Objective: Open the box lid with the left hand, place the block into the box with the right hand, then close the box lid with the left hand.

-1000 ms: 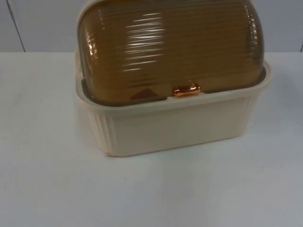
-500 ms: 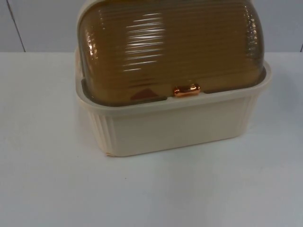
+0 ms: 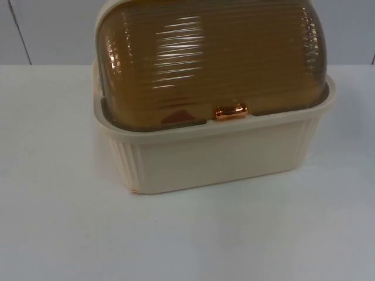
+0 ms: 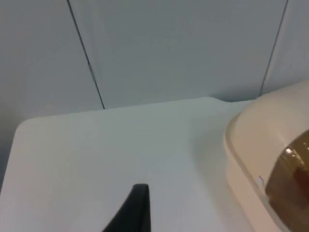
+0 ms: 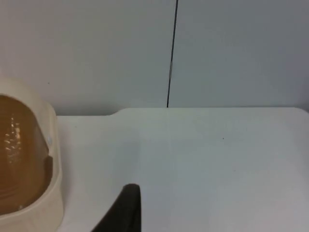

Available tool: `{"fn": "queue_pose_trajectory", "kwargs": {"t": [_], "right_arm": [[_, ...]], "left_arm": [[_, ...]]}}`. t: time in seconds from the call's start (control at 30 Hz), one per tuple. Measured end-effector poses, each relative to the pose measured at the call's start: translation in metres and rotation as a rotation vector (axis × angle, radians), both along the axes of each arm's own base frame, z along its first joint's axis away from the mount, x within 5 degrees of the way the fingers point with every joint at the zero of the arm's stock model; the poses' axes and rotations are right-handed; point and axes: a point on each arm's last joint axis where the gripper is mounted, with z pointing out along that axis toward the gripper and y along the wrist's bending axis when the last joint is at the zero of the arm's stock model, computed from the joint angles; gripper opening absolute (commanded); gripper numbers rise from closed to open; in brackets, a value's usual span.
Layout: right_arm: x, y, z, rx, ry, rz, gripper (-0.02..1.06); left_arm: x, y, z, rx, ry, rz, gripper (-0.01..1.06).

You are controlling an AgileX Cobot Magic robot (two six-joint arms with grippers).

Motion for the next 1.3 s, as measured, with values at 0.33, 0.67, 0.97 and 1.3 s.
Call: {"fn": "queue_pose_trajectory", "kwargs": {"t": [0.33,0.67,0.97,1.3], "right_arm": [[-0.049,0.006,0.003,-0.003,-0.065,0.002,1.05],[-0.107,0.013,-0.002,0.05,-0.165,0.047,1.05],[-0.141,0.008,-0.021,0.072,-0.102,0.175,1.05],[-0.149,0.003,-0.024,0.062,-0.125,0.154,1.05]], "left_arm": [[-0.084,0.003,0.024,-0.068,-0.157,-0.035,1.05],[-0.173,0.015,0.027,0.018,-0.356,-0.034,1.05],[-0.217,0.02,0.01,0.024,-0.468,-0.022,1.05],[-0.185,0.017,-0.041,0.038,-0.287,-0.028,1.05]]}}
